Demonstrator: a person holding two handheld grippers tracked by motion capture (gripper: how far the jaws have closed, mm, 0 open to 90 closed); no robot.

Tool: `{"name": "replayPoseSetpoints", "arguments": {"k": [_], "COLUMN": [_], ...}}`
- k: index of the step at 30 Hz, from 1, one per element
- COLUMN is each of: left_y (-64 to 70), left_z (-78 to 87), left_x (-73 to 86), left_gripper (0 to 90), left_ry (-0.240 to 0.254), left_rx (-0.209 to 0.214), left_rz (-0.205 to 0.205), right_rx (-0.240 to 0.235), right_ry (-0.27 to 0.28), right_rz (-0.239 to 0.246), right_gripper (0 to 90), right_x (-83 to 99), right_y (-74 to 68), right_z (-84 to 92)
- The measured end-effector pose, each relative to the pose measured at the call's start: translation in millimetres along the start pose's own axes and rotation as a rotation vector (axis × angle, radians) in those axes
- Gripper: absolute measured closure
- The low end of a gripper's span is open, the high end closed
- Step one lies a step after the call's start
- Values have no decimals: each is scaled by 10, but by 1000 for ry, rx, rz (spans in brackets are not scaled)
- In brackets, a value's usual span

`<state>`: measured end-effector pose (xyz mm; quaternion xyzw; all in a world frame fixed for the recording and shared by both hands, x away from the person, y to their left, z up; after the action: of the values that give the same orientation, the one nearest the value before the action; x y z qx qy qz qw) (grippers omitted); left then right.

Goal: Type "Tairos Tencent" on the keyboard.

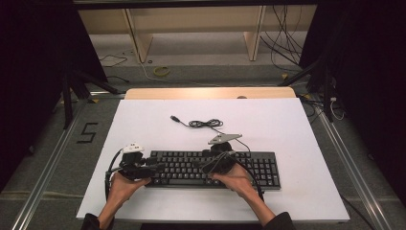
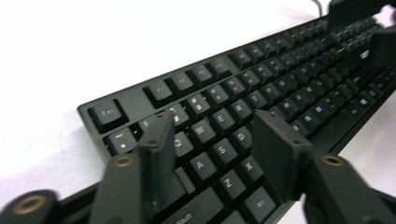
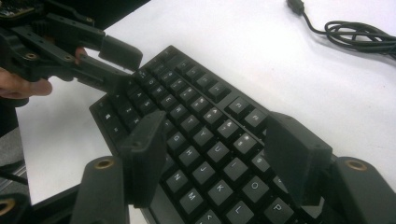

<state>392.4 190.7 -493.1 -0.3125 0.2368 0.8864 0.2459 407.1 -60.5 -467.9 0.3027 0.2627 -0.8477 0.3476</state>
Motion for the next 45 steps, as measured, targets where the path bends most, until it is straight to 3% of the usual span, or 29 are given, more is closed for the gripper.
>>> {"name": "replayPoseSetpoints", "arguments": {"k": [9,19,27,35,39,45], "left_y": [-6,17,28,47,59,87], "left_z": [-38,-102,-145,-152,-110,-25], "left_x": [18,13,32,32,-2,-76], "left_gripper": [730,888,892,892,887,752], "left_ry": [-61,-111,-163,-159,-123,-57], "left_rx": [-19,-34,-48,-49,-40,-2], "left_rz": [-14,-47,-65,-68,-56,-41], "right_rx": [2,4,6,8,8,9], "right_ry": [3,1,1,0,6,13], "right_rz": [-2,-2,1,-2,0,-4], "right_gripper": [365,358,359,363,364,365], "right_x": [12,19,20,19,13,1], "right_y": [15,24,24,25,33,41], "right_z": [31,45,43,48,56,76]}}
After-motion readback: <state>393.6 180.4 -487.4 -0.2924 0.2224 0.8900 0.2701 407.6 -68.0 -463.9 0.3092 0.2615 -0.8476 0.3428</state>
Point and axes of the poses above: each handheld gripper's, and its own axes: z roughly backward along the jaws, x roughly out of its underside, y roughly to its right, the point moved 4 cm from there along -z, roughly forward along the jaws, and after that the axes turned 6 degrees about -y, right-handed, at the moved point
